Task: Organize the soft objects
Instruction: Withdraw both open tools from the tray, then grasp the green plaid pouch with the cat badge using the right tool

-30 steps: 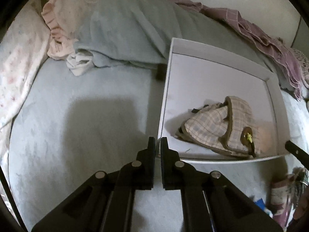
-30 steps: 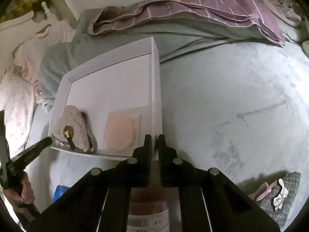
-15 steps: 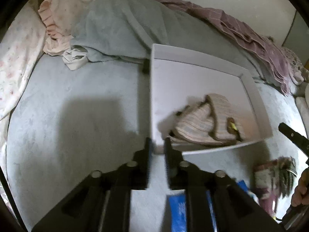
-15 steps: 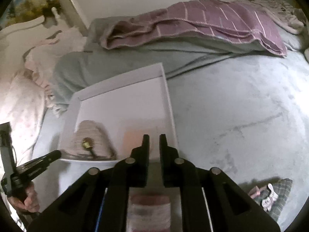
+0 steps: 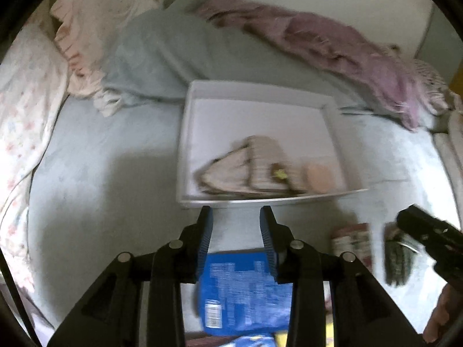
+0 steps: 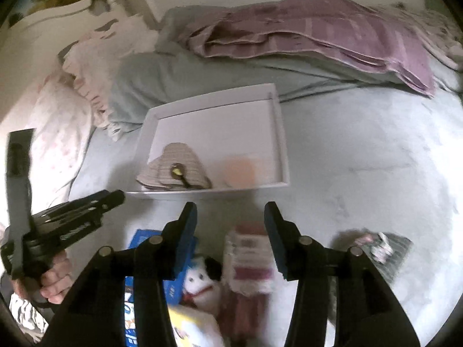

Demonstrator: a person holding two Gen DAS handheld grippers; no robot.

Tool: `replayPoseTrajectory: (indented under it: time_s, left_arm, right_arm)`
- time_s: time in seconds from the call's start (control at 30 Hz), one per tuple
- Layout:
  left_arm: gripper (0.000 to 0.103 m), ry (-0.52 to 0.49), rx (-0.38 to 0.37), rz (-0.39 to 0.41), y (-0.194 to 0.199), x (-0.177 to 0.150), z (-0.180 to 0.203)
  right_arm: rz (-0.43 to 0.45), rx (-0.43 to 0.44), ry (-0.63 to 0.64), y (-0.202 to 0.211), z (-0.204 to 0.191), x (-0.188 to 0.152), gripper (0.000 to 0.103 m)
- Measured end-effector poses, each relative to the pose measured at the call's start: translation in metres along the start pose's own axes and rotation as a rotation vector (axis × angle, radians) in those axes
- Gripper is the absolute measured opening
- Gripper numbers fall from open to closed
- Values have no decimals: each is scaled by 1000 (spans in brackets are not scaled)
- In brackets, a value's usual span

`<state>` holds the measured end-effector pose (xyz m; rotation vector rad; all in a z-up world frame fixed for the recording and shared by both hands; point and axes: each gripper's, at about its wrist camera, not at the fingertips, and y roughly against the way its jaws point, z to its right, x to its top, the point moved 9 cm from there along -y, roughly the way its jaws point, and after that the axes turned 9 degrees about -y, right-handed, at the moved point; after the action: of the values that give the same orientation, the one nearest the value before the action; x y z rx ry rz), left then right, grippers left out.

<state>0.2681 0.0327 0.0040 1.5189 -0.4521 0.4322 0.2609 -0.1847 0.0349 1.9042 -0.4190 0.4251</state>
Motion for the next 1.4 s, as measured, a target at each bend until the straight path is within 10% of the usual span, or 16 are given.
replayPoseTrajectory:
  time_s: [0.8,1.4]
  left_arm:
    - [33,-273,-123,-27,-6,-21,119]
    - [33,-256,-192,-52,-6,-24,119]
  right_arm:
    - [-162,-327,-159,22,139,-40,50]
    - [-227,-264,-230,-18,151,-43,63]
